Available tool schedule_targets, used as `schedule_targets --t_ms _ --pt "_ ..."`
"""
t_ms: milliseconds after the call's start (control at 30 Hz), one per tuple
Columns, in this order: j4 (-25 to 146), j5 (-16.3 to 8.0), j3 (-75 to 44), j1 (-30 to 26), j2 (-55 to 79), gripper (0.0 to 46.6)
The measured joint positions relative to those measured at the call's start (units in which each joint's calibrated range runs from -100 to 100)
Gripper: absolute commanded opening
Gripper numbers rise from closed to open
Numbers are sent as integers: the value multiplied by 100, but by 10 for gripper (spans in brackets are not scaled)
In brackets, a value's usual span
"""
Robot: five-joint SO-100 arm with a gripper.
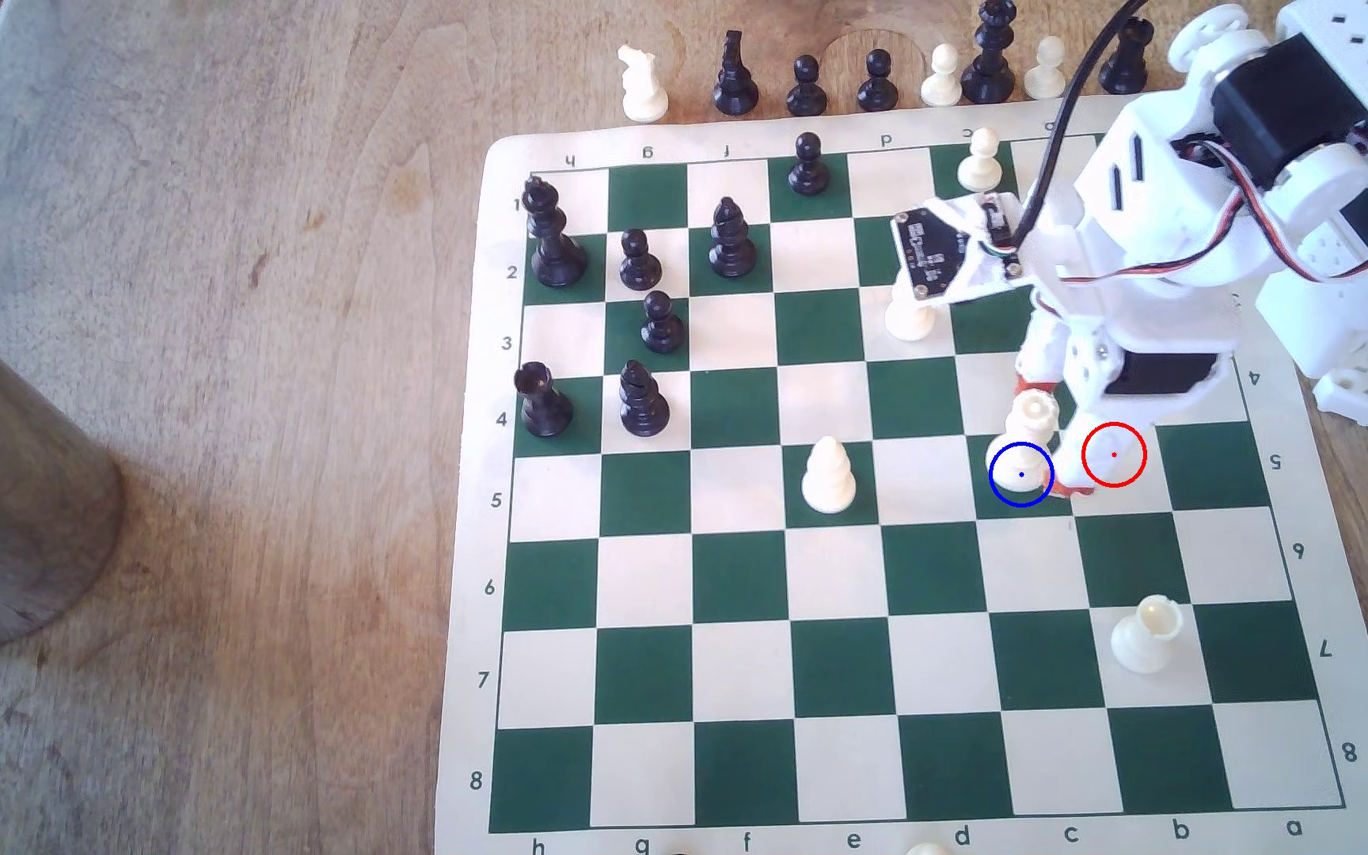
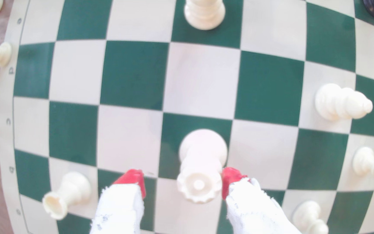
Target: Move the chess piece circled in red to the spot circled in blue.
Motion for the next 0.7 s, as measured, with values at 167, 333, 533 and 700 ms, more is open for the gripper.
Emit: schedule_targets --t_ms 167,333,533,700 --pt "327 -34 0 -52 -251 213" --pt "590 -54 0 -170 -478 214" --pt "940 -54 0 -170 -838 212" --pt "1211 -49 0 -170 -1265 209"
